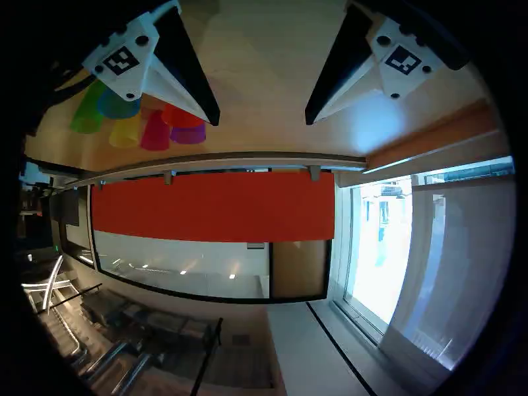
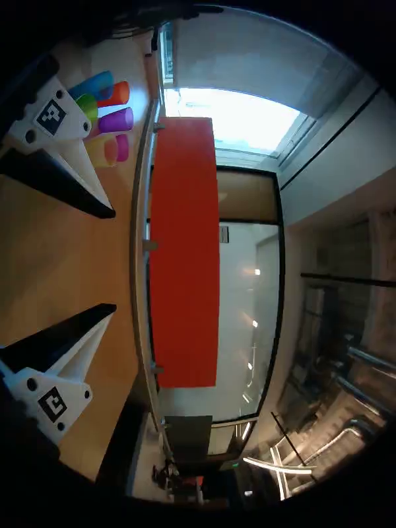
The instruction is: Pour water
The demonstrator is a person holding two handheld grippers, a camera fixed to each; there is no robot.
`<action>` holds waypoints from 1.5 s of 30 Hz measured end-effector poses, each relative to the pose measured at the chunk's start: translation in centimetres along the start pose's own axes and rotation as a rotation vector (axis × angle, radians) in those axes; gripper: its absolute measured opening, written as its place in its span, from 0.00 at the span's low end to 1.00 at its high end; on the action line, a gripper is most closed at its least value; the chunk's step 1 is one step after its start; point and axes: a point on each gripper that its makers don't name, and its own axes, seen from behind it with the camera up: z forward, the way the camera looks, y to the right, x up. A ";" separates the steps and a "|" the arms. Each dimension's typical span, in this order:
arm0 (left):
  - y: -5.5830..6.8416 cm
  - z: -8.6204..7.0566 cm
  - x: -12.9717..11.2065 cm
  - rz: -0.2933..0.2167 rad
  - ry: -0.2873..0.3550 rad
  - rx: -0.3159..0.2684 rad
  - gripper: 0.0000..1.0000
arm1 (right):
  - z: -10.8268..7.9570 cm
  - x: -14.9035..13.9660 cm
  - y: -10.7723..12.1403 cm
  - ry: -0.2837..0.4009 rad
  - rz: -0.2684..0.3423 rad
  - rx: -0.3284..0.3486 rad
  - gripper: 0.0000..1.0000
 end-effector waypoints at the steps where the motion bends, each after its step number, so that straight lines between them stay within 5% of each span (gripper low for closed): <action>1: 0.0 0.0 0.0 0.000 0.000 0.000 0.96 | 0.0 -0.2 0.1 -0.004 0.001 -0.003 1.00; 45: -0.1 0.1 0.0 0.000 0.000 0.000 0.96 | 0.2 -1.6 1.0 -0.046 0.002 -0.024 1.00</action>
